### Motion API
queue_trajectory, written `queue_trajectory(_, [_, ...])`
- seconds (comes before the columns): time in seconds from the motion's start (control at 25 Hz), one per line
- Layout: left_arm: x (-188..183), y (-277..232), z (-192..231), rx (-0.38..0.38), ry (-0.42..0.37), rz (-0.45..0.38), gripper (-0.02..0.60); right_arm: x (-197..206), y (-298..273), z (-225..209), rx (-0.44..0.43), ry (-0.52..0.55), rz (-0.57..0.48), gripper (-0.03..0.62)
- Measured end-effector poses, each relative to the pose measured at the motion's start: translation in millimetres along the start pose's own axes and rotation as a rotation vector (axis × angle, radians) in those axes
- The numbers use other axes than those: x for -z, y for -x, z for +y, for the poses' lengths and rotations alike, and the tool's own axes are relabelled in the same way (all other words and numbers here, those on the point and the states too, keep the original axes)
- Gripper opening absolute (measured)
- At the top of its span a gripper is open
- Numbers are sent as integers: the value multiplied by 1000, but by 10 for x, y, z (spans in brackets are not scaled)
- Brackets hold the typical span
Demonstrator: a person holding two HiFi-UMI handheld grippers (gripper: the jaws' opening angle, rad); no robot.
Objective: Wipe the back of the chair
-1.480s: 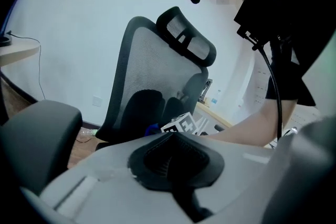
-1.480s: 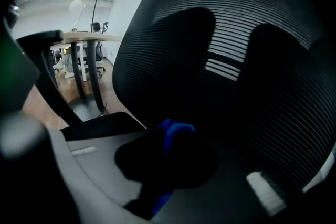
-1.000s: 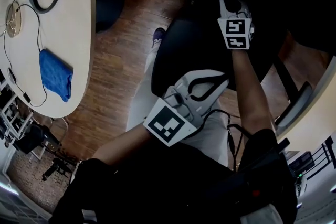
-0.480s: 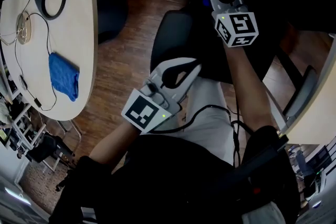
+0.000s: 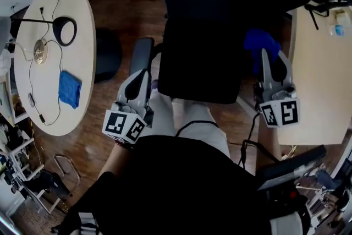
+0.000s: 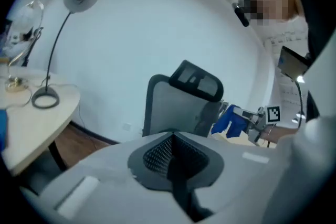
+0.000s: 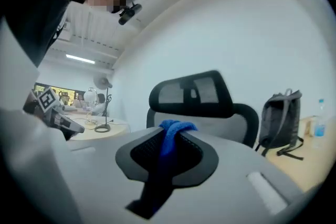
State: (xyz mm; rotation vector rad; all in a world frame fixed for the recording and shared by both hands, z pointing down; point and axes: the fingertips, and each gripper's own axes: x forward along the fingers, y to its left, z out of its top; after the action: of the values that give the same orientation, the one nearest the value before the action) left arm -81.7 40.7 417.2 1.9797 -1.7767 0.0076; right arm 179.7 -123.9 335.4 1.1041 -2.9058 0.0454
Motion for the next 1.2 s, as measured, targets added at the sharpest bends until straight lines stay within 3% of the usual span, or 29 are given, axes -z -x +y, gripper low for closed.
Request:
queue_trajectory(0.12, [-424, 259, -207, 64, -113, -44, 5, -382, 556, 172, 55, -17, -12, 47])
queue_trajectory(0.24, [-681, 488, -273, 104, -94, -98, 5, -632, 836, 596, 78, -29, -32, 48])
queue_trajectory(0.32, [-700, 532, -393, 147, -119, -91, 5, -758, 974, 837, 100, -37, -46, 48])
queue_trajectory(0.44, [-565, 592, -596, 183, -245, -25, 5, -898, 1187, 1182, 127, -19, -53, 46])
queue_trajectory(0.52, [-470, 692, -676, 201, -287, 8, 5, -960, 1303, 1392, 136, 11, -56, 48])
queue_trajectory(0.76, [-409, 933, -998, 276, -271, 48, 6, -1037, 1573, 1555, 189, 42, -38, 46])
queue_trajectory(1.0, [-497, 1055, -925, 154, -217, 34, 6, -973, 1529, 1542, 92, 2, -14, 46])
queue_trajectory(1.2, [-589, 991, -1253, 217, -251, 17, 6, -965, 1772, 1471, 90, -4, -21, 46])
